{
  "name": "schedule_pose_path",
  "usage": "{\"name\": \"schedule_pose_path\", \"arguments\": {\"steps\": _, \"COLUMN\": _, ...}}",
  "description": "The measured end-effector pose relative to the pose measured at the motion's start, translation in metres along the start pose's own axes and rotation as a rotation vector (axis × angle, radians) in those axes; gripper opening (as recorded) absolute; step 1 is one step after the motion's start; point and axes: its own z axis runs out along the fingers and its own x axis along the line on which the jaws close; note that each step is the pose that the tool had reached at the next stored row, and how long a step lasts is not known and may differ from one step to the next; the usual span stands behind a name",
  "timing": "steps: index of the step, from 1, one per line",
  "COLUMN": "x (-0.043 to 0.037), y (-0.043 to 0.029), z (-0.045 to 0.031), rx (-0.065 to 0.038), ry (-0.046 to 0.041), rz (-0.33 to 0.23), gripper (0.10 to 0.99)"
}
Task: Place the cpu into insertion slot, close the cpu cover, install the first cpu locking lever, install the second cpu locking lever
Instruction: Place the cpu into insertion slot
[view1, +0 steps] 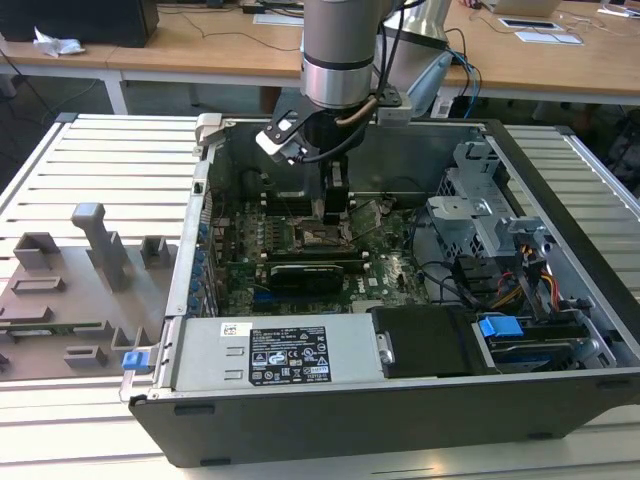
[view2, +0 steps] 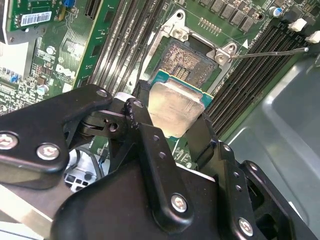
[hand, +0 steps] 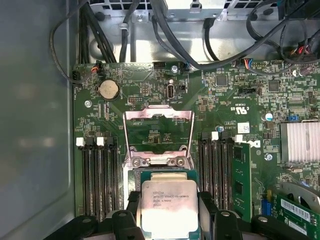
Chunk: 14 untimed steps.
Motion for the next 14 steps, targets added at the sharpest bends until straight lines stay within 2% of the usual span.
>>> {"name": "schedule_pose_path", "arguments": {"steps": 14, "x": 0.0005, "y": -0.0007, "z": 0.0143, "rx": 0.0, "ry": 0.0, "rz": 0.0, "gripper": 0.541}}
